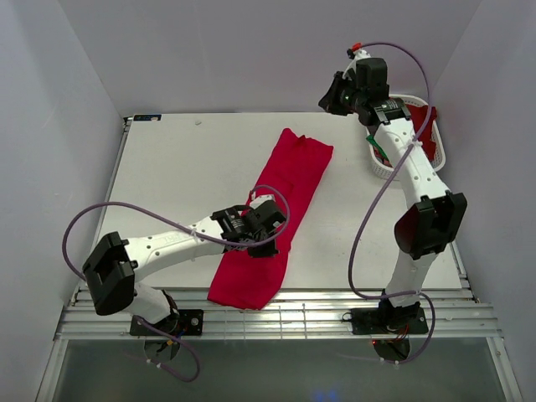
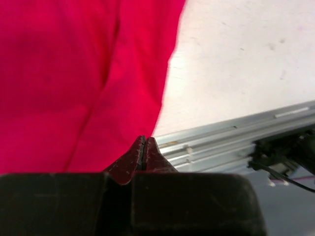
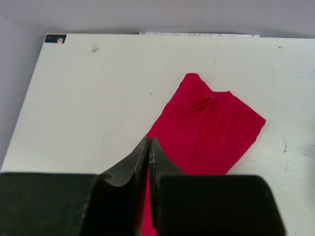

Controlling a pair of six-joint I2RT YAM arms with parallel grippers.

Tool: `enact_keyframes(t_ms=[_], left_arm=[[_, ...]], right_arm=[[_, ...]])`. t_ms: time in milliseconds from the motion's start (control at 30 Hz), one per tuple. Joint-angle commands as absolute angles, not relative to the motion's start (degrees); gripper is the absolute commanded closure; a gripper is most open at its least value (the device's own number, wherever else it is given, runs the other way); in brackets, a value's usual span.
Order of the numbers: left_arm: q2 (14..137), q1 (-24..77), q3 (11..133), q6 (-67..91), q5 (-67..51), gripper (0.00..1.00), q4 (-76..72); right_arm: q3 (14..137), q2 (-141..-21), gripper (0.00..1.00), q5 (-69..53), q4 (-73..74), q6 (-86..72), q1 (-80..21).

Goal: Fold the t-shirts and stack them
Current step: Rotate the tshirt 90 degrees

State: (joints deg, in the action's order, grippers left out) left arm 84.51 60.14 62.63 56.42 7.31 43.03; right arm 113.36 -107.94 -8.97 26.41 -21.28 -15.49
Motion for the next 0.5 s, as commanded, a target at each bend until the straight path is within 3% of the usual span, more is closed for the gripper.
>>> enact_keyframes(t_ms=[0,467], left_arm=[[82.9,60.4,59.0,54.0,15.3,1.00,45.3],[92.7,60.5,55.1,51.7,15.1,1.00,44.2]], right_arm=[[108.4,-109.9,0.92,-1.4,36.4,-13.5,-20.6],[103.5,-118.9,0.92,7.7,38.9,-15.4,-26.9]])
